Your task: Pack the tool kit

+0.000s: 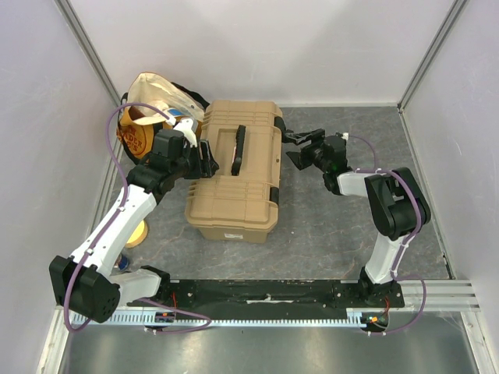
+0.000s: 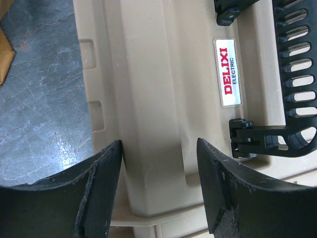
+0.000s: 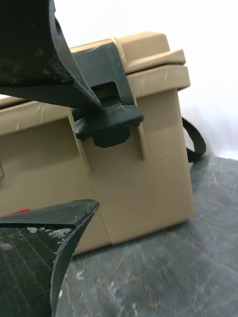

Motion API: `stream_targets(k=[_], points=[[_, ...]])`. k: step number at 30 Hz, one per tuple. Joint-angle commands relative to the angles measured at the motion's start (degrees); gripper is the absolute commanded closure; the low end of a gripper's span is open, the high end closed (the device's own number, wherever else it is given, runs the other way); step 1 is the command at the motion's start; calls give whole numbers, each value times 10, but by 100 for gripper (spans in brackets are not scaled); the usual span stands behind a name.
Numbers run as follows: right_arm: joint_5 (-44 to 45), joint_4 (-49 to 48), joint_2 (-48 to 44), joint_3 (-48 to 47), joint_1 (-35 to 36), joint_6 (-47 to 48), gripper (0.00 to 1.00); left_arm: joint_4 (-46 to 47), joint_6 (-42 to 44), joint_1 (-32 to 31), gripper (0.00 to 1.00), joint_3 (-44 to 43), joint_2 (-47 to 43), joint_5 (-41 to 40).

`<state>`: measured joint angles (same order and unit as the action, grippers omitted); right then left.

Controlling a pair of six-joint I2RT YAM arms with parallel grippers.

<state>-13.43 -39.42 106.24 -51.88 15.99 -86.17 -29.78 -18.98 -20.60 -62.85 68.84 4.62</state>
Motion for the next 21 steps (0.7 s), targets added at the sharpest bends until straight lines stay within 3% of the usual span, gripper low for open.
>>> stream_targets(k=[1,5,15,21], points=[[-5,147,-19,-8,8,97,24,-34,11,-4,32,6,16,32],[48,224,-59,-22,-1,170,33,-34,17,-4,32,-3,16,31],[207,380,-157,-93,-7,354,36,-23,42,-4,26,-81,13,-23],[213,446,-133,-174,-6,479,55,-22,42,-1,26,-137,42,-36]])
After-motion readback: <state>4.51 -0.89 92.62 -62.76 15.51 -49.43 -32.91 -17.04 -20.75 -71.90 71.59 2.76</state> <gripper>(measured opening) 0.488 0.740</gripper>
